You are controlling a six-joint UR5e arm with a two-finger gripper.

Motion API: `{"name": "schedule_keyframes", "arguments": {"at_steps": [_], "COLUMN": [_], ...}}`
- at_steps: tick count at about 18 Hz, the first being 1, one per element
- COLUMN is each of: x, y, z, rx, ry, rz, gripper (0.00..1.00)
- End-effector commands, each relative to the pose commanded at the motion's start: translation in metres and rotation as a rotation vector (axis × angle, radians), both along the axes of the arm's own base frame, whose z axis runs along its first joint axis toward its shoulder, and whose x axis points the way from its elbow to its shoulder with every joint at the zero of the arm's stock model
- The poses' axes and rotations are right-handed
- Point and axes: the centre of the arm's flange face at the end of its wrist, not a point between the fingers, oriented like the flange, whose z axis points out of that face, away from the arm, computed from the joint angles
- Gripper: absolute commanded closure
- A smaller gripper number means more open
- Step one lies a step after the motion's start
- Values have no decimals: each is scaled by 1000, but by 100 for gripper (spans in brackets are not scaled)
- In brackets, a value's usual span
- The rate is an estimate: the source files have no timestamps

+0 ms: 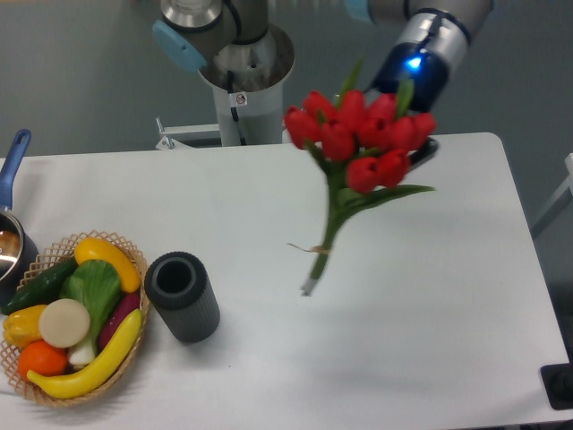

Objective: Pick up the flowers from the vase
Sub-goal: 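Carry the held tulips up and away from the vase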

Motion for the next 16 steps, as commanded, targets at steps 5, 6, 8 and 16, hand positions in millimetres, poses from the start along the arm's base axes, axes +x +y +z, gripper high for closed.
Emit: {"name": "schedule_keyframes", "arguments": {"at_steps": [5, 6, 8, 16], "x": [-23, -23, -24, -23], "y": [-7, -5, -5, -5], "z": [-27, -25, -26, -27], "rx": [-8, -9, -9, -12], "ry": [31, 37, 34, 33], "rz": [1, -3, -3, -3], "gripper": [63, 63, 63, 63]}}
